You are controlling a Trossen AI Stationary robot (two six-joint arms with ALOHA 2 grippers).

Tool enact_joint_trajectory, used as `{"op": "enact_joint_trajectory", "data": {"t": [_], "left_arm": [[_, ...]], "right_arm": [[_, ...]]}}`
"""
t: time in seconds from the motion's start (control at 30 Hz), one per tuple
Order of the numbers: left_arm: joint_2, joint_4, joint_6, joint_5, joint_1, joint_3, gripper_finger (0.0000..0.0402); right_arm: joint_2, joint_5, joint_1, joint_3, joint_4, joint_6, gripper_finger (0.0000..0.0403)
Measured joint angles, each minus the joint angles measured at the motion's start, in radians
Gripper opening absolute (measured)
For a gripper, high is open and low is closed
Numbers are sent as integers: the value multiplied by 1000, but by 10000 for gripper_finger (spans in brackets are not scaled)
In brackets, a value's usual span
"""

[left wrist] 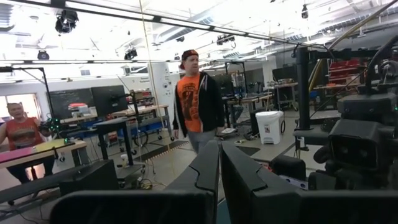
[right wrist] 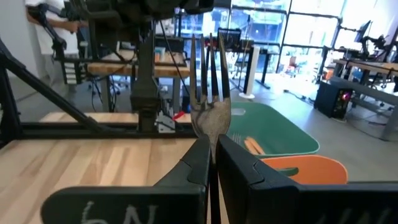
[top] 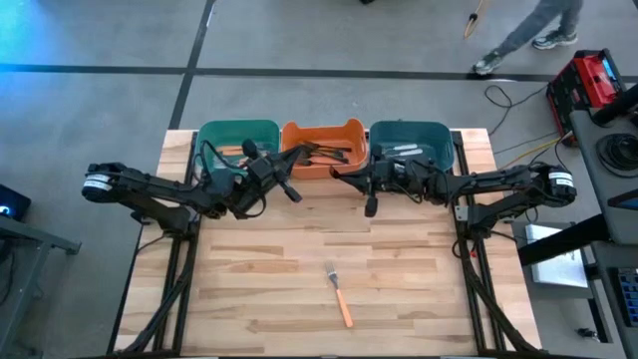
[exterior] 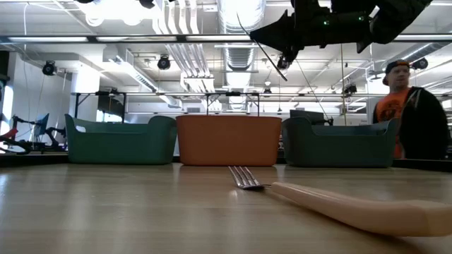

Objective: Sort silverware by color (type)
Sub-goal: Put the black fork into the orange bin

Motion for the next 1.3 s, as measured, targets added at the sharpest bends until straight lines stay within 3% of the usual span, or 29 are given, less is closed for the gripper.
{"op": "enact_joint_trajectory", "data": {"t": [0.23, 0.8, 1.3], "left_arm": [[0, 6, 0, 0, 7, 0, 0], [0, 5, 65, 0, 81, 0, 0], [0, -111, 318, -37, 87, 0, 0]], "right_arm": [[-1, -1, -19, 88, -155, -35, 12], [3, 1, -177, 215, -333, -11, 12], [145, 1, -238, 550, -947, -122, 12]]}}
